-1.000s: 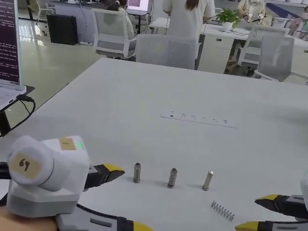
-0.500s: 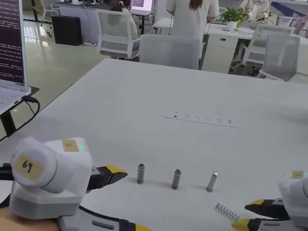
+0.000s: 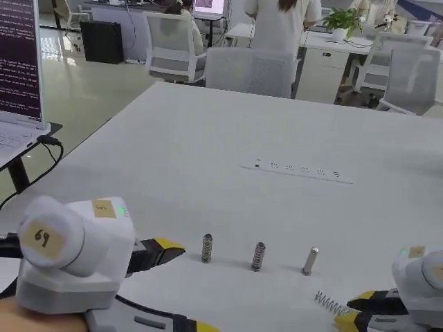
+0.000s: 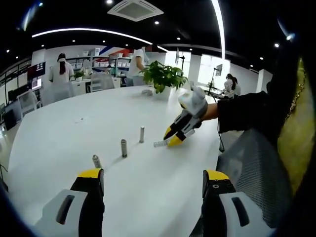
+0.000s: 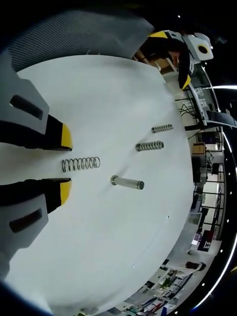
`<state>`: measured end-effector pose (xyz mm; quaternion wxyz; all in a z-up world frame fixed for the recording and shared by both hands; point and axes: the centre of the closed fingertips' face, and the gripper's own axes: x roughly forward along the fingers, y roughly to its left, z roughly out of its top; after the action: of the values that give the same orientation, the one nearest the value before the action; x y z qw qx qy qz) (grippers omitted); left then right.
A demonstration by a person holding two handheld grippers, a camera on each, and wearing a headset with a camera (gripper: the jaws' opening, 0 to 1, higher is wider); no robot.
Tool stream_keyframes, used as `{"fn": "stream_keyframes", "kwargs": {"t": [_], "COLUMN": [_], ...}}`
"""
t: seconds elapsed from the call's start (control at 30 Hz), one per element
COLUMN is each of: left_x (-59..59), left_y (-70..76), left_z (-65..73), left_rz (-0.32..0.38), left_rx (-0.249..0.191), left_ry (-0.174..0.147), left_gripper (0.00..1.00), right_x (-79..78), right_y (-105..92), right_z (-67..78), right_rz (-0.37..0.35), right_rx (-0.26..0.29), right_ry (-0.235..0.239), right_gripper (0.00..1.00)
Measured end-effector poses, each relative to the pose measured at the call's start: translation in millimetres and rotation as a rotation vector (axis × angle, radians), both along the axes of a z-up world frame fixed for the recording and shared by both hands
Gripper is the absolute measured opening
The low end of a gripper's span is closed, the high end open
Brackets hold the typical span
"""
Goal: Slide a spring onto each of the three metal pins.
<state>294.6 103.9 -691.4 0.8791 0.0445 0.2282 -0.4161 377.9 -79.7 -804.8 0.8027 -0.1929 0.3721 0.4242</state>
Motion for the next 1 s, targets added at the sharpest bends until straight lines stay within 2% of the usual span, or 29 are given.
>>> {"fn": "stream_keyframes", "kwargs": {"t": [0.37,0.67,1.0], "left_x": [-0.5,-1.5,-3.2], "left_y": [1.2,1.5,0.8], "left_z": [-0.6,-0.8,-1.9], "left_rz": [0.004,0.006,-0.003], "left_rx": [-0.001,-0.002,-0.002], "left_ry": [0.002,0.003,0.005], "left_gripper": [0.78,0.78,0.77], "right_x": [1.6,1.8,0.1], "right_y": [0.1,0.6,3.1], "right_z": [-5.0,-5.4,-2.2], "right_rz": [0.005,0.036,0.052], "right_rx": [-0.004,-0.026,-0.023], "right_ry": [0.004,-0.019,-0.021], "right_gripper": [0.15,0.09,0.08]}}
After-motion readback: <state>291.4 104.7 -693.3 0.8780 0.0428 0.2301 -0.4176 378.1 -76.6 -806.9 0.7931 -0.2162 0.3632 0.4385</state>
